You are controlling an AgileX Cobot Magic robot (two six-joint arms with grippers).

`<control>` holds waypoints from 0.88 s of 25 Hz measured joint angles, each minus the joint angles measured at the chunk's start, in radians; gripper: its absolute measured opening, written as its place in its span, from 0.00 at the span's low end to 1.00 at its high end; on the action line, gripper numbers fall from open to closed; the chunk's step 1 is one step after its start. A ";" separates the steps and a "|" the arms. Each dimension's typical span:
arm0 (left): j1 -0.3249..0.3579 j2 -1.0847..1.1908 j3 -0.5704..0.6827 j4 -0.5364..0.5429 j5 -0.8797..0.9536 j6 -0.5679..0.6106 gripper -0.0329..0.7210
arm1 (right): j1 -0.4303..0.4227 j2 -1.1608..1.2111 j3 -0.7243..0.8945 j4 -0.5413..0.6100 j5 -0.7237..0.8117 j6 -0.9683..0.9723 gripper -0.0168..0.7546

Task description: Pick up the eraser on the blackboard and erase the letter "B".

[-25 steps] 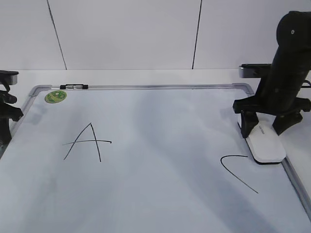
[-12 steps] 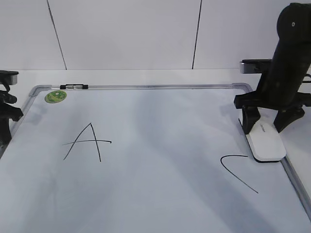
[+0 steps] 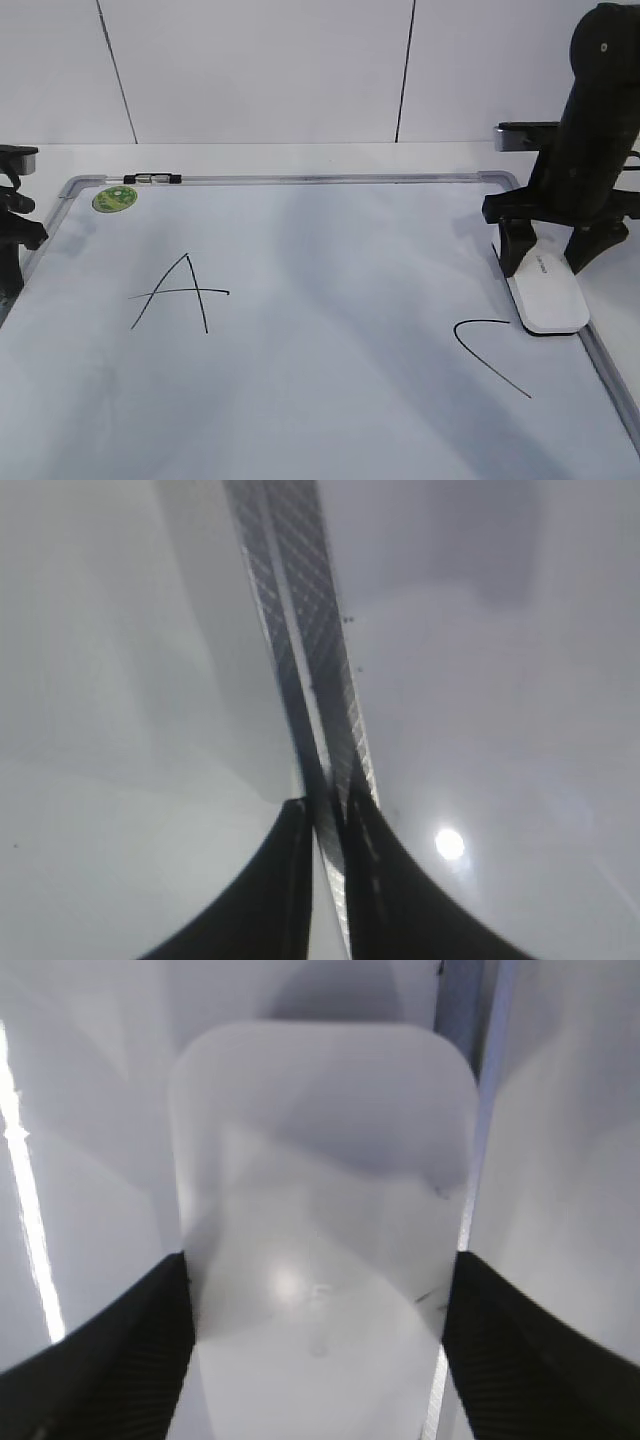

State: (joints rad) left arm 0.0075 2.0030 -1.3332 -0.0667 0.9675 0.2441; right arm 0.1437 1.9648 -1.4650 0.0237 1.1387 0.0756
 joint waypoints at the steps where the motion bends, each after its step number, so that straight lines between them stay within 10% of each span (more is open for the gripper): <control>1: 0.000 0.000 0.000 0.000 0.000 0.000 0.10 | 0.000 0.000 0.000 0.000 0.000 0.002 0.79; 22: 0.000 0.000 0.000 0.000 0.000 0.000 0.10 | 0.000 0.000 -0.006 -0.013 0.000 0.000 0.86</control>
State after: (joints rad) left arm 0.0075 2.0030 -1.3332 -0.0667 0.9675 0.2441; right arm 0.1437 1.9648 -1.4713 0.0107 1.1386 0.0757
